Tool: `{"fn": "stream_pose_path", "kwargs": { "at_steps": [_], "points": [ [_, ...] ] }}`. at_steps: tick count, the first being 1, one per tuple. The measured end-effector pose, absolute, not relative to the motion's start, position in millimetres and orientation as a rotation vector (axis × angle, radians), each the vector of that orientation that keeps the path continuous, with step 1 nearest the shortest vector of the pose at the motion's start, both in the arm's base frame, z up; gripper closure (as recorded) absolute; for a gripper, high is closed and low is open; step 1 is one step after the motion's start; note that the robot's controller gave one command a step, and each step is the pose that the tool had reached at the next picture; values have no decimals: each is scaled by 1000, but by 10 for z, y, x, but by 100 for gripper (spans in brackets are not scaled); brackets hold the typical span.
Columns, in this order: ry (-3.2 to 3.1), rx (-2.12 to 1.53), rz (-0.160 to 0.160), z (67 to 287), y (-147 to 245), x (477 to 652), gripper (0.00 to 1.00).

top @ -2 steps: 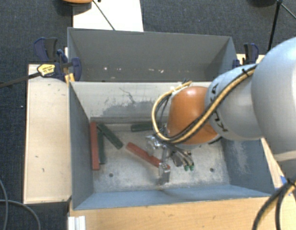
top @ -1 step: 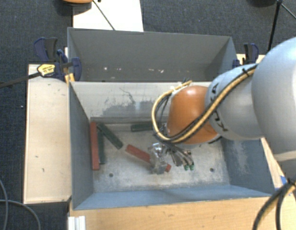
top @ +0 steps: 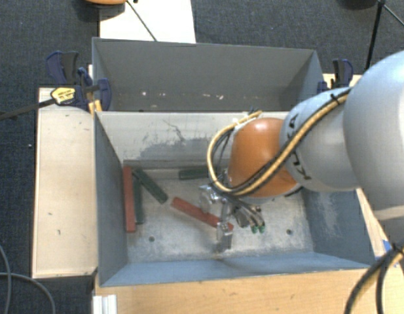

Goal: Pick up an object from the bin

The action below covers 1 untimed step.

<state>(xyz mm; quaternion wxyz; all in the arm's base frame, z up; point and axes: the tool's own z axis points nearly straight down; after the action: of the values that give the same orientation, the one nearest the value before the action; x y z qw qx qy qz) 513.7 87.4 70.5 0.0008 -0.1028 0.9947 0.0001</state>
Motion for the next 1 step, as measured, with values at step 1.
{"fn": "stream_pose_path", "kwargs": {
  "at_steps": [1],
  "points": [
    [3122,-320,1,711,876,5141,100]
  ]
}}
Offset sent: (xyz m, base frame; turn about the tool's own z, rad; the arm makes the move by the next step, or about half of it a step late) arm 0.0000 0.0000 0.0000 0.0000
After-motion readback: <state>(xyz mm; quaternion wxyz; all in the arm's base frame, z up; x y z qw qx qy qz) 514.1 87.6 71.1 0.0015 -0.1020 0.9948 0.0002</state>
